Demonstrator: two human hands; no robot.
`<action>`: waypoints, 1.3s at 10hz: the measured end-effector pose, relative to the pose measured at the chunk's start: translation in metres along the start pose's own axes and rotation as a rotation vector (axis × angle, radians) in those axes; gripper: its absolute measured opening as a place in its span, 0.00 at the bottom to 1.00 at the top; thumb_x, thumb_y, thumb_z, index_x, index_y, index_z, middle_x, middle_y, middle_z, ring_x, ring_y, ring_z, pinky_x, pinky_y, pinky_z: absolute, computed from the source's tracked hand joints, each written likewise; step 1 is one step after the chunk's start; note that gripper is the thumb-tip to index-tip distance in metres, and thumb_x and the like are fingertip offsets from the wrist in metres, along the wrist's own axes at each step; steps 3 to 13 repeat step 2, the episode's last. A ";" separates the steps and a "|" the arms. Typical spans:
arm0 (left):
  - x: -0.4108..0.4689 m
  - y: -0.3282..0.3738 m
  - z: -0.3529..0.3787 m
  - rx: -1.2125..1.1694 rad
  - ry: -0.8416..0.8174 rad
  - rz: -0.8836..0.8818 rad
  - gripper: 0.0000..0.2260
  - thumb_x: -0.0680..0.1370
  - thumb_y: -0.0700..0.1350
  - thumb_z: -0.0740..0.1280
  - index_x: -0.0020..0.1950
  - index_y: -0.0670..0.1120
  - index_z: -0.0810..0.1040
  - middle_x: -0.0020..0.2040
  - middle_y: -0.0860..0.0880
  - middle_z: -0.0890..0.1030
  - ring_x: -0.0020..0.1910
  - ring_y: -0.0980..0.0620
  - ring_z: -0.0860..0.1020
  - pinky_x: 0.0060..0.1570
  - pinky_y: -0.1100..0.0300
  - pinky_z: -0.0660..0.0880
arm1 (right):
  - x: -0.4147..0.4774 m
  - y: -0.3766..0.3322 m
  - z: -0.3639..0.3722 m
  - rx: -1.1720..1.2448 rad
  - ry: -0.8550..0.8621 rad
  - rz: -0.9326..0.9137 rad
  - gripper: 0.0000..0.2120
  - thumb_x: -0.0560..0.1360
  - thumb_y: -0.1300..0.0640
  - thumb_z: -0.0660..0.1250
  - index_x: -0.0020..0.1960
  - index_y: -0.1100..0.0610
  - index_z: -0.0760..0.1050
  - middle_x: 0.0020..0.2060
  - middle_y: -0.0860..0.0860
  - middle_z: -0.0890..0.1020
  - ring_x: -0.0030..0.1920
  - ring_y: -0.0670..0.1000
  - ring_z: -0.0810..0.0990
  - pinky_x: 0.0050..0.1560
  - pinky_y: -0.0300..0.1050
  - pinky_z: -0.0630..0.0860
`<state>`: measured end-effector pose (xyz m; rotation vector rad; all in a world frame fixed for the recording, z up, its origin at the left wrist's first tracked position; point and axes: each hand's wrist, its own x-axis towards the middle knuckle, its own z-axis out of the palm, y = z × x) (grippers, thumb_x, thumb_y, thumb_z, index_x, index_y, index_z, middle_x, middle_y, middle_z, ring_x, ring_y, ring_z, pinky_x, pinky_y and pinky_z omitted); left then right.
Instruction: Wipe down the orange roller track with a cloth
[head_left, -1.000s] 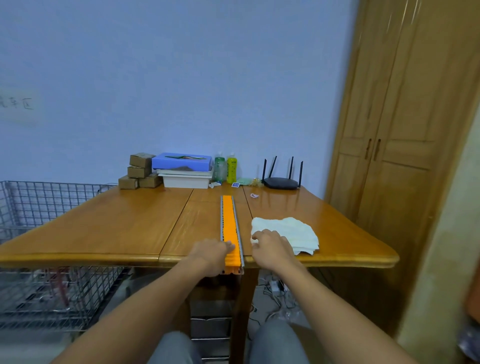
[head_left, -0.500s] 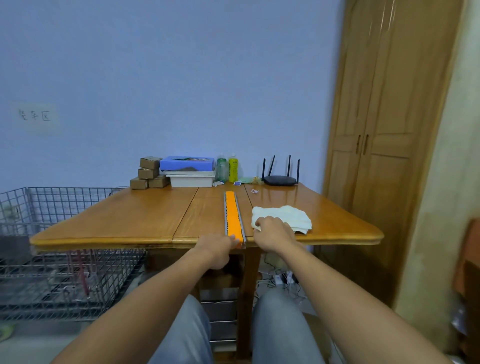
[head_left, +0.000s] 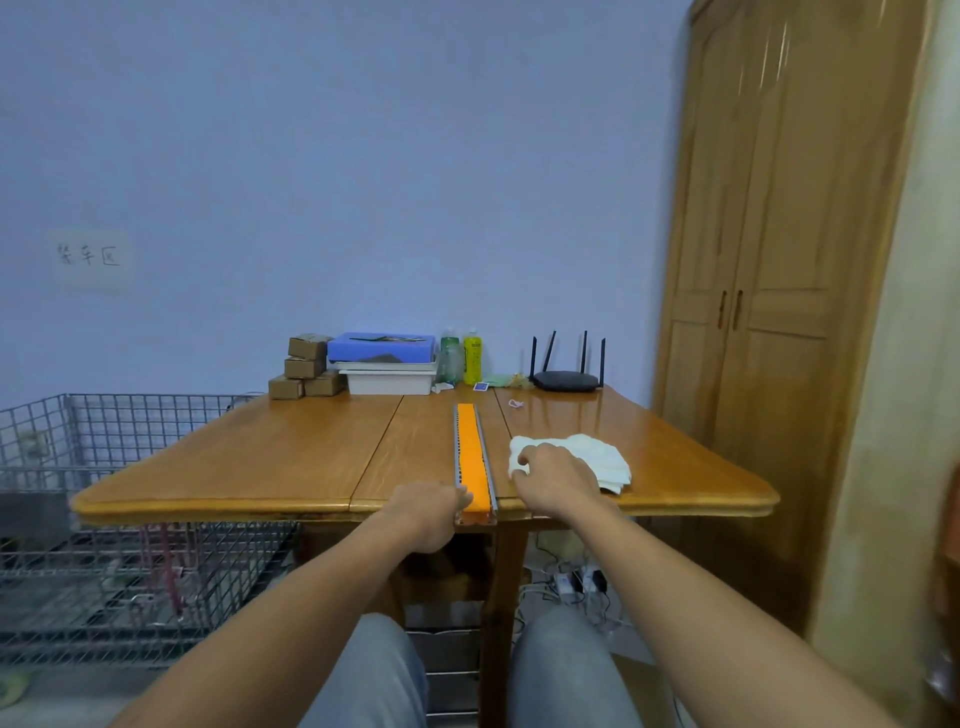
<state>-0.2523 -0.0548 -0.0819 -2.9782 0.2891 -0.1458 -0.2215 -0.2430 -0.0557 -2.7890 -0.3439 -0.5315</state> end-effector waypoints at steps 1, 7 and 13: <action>0.006 -0.007 -0.012 -0.031 0.022 -0.043 0.29 0.80 0.39 0.64 0.80 0.54 0.65 0.77 0.49 0.71 0.73 0.44 0.71 0.67 0.48 0.74 | 0.009 -0.002 0.000 0.016 -0.009 -0.001 0.17 0.80 0.49 0.61 0.65 0.53 0.77 0.59 0.53 0.82 0.56 0.56 0.79 0.45 0.46 0.72; 0.018 -0.012 -0.024 -0.103 0.114 -0.136 0.22 0.81 0.47 0.64 0.75 0.52 0.73 0.70 0.48 0.78 0.67 0.45 0.76 0.61 0.51 0.78 | 0.027 -0.004 0.007 0.048 -0.027 -0.008 0.17 0.80 0.47 0.60 0.62 0.53 0.79 0.56 0.53 0.82 0.54 0.56 0.80 0.45 0.46 0.74; 0.018 -0.012 -0.024 -0.103 0.114 -0.136 0.22 0.81 0.47 0.64 0.75 0.52 0.73 0.70 0.48 0.78 0.67 0.45 0.76 0.61 0.51 0.78 | 0.027 -0.004 0.007 0.048 -0.027 -0.008 0.17 0.80 0.47 0.60 0.62 0.53 0.79 0.56 0.53 0.82 0.54 0.56 0.80 0.45 0.46 0.74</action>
